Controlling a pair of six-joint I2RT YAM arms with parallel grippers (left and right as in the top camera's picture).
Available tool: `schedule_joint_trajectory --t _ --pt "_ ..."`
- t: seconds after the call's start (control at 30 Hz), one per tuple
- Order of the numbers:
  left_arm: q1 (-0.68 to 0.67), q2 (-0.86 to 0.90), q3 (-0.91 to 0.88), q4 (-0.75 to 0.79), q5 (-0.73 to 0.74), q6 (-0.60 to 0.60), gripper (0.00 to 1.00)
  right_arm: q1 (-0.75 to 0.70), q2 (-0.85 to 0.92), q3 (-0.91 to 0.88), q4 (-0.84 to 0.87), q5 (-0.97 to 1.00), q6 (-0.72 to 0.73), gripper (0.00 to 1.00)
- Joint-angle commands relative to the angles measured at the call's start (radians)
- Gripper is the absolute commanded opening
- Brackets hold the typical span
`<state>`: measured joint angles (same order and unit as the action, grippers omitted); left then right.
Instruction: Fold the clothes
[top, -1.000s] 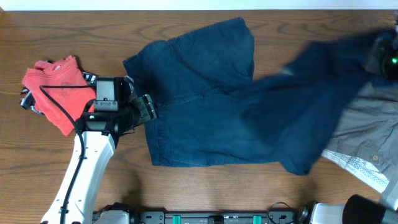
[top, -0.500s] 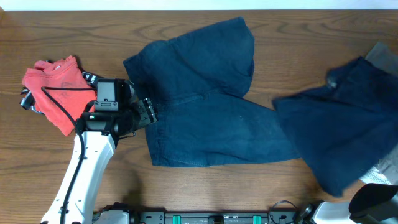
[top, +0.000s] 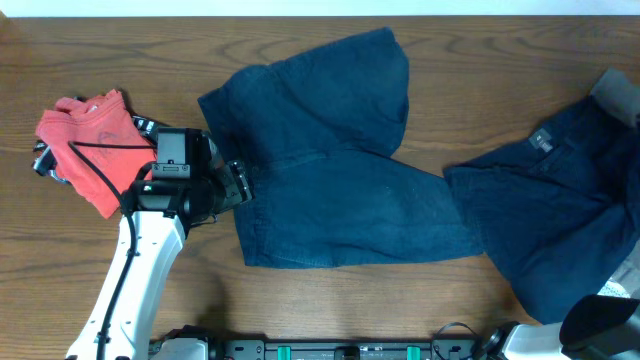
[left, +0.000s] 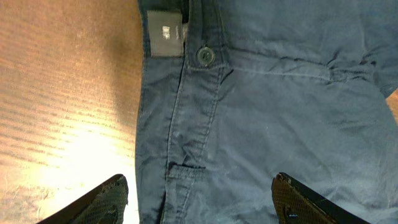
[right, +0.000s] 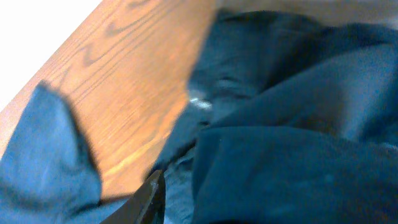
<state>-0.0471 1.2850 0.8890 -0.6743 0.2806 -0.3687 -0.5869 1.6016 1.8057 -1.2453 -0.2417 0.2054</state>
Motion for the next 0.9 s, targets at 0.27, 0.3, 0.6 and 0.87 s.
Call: schedule_joint_trajectory --t 0.27,0.3,0.6,0.87 --pt "0.005 0.004 -0.003 -0.018 -0.013 0.009 0.76 0.038 -0.04 0.083 0.078 -0.01 -0.024 0.46" --pt "0.005 0.004 -0.003 -0.019 -0.013 0.01 0.76 0.039 -0.042 0.113 0.08 0.002 -0.01 0.48" --pt "0.005 0.004 -0.003 -0.019 -0.013 0.009 0.76 0.138 -0.044 0.189 -0.131 -0.106 -0.192 0.6" --pt "0.005 0.004 -0.003 -0.021 -0.013 0.009 0.76 0.266 -0.044 -0.122 -0.203 -0.064 -0.219 0.54"
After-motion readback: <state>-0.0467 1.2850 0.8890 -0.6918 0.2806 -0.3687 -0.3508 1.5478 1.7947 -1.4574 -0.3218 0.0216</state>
